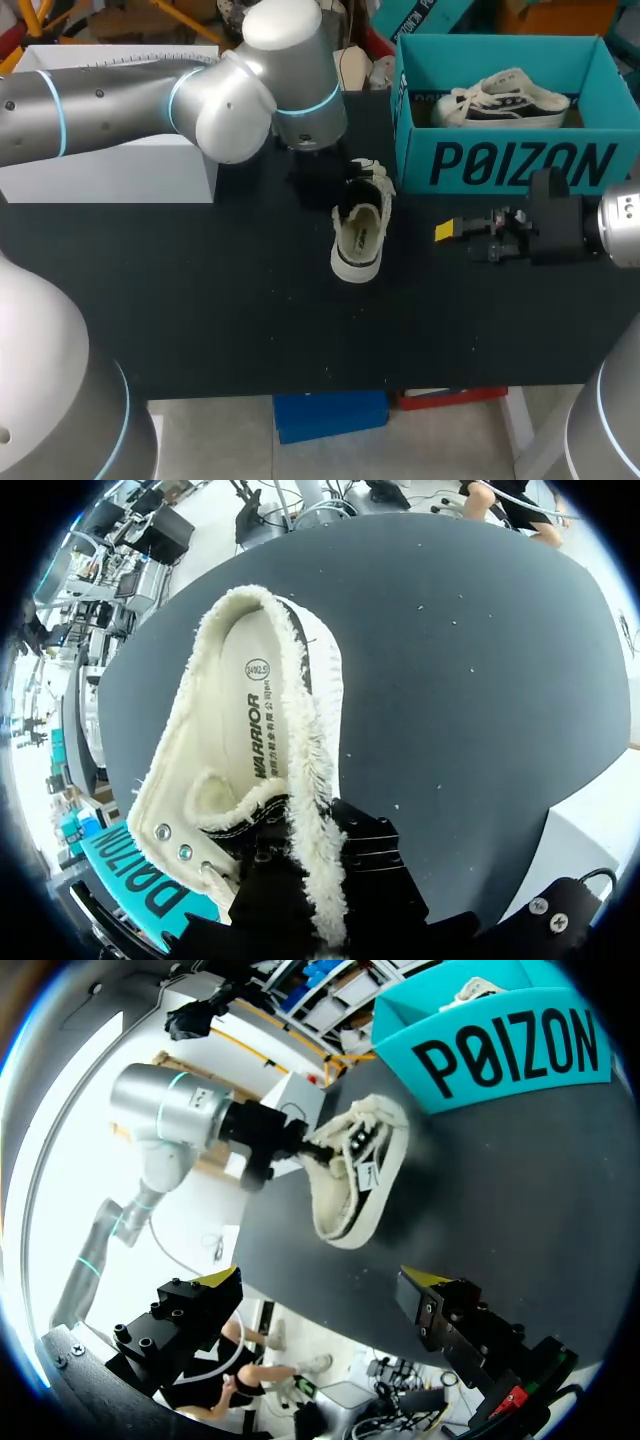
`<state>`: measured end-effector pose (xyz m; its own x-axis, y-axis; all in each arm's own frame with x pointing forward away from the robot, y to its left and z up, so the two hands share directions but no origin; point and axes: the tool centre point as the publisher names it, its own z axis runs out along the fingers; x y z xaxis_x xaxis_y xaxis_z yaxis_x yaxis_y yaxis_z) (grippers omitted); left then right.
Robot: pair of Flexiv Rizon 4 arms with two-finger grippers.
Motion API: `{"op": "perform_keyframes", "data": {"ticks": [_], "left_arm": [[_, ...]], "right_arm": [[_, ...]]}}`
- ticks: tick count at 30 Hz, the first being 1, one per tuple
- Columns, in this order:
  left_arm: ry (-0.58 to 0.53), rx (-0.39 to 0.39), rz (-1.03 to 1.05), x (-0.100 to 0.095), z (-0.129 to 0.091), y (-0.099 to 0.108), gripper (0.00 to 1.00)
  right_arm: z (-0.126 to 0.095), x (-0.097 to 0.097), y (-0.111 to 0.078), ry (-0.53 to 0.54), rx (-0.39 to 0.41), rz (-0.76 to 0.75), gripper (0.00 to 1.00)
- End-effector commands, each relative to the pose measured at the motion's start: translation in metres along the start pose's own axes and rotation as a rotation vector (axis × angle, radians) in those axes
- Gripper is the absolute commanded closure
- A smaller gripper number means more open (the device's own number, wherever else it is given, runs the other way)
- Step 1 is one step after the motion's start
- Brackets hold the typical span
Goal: Take the shoe out of the shoebox, open the shoe tongue, remove and reinsert the insole, then place the shoe into the shoebox
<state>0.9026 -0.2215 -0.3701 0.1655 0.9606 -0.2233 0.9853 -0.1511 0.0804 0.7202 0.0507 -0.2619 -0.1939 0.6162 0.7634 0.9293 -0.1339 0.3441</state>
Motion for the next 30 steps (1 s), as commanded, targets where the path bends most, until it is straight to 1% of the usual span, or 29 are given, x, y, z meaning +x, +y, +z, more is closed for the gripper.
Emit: {"op": "perform_keyframes", "data": {"ticks": [1,4,8,12,14,16,18,21,22,23,24,25,26,27,30], "left_arm": [[0.008,-0.046,-0.001,-0.003,-0.061,-0.011,1.00],[-0.003,-0.090,-0.017,-0.006,-0.095,-0.010,1.00],[-0.015,-0.151,-0.072,-0.004,-0.140,-0.007,1.00],[-0.020,-0.211,-0.205,0.008,-0.181,-0.004,1.00],[-0.028,-0.229,-0.279,0.016,-0.197,-0.003,1.00],[-0.040,-0.266,-0.330,0.026,-0.212,-0.003,1.00],[-0.055,-0.294,-0.395,0.040,-0.226,-0.003,1.00],[-0.078,-0.354,-0.492,0.069,-0.246,-0.003,1.00],[-0.078,-0.374,-0.531,0.082,-0.252,-0.004,1.00],[-0.085,-0.404,-0.583,0.099,-0.258,-0.005,1.00],[-0.081,-0.416,-0.611,0.108,-0.261,-0.006,1.00],[-0.077,-0.430,-0.647,0.121,-0.264,-0.006,1.00],[-0.091,-0.448,-0.700,0.138,-0.268,-0.007,1.00],[-0.093,-0.459,-0.730,0.148,-0.270,-0.008,1.00],[-0.117,-0.486,-0.776,0.163,-0.274,-0.011,1.00]], "right_arm": [[0.000,0.001,0.000,-0.003,0.001,0.001,0.00],[0.000,0.001,0.000,-0.003,0.001,0.001,0.00],[0.000,0.001,0.000,-0.003,0.001,0.001,0.00],[0.000,0.001,0.000,-0.003,0.001,0.001,0.00],[0.000,0.001,0.000,-0.003,0.001,0.001,0.00],[0.000,0.001,0.000,-0.003,0.001,0.001,0.00],[0.000,0.001,0.000,-0.003,0.001,0.001,0.00],[0.000,0.001,0.000,-0.003,0.001,0.001,0.00],[0.000,0.001,0.000,-0.003,0.001,0.001,0.00],[0.000,0.001,0.000,-0.003,0.001,0.001,0.00],[0.000,0.001,0.000,-0.003,0.001,0.001,0.00],[0.000,0.001,0.000,-0.003,0.001,0.001,0.00],[0.000,0.001,0.000,-0.003,0.001,0.001,0.00],[0.000,0.001,0.000,-0.003,0.001,0.001,0.00],[0.000,0.001,0.000,-0.003,0.001,0.001,0.00]]}}
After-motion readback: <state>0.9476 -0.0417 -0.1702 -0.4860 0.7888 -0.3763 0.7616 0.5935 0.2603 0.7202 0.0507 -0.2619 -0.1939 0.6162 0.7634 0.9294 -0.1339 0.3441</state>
